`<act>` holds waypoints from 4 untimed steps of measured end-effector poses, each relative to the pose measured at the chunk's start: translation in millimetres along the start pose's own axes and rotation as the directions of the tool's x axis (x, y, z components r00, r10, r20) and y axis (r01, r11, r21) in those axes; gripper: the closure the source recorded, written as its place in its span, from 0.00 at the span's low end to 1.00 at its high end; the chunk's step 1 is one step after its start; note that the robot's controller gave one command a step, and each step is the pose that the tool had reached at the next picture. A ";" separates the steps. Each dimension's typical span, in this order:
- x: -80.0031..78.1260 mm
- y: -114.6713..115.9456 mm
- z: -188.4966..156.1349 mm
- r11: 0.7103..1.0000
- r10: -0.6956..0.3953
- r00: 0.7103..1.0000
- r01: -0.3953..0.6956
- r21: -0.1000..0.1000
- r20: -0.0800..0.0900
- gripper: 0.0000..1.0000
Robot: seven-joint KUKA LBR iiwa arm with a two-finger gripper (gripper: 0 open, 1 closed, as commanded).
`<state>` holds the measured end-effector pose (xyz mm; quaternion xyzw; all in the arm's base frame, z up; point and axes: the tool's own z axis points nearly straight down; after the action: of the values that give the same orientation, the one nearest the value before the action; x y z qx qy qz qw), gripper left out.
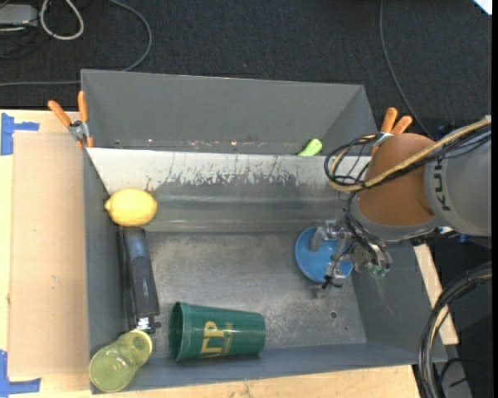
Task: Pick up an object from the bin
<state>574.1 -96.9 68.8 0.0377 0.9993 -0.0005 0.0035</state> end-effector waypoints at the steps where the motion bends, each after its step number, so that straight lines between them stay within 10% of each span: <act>1: 9.6 25.9 0.3 0.973 0.230 0.973 -0.230 -0.001 -0.010 1.00; 4: 10.2 26.1 -31.8 0.974 0.226 0.974 -0.226 -0.001 -0.013 1.00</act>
Offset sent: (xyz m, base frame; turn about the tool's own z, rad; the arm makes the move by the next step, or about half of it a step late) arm 0.0000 0.0000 0.0000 0.0000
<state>565.7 -70.1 100.5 0.1513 0.9885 0.0014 -0.0027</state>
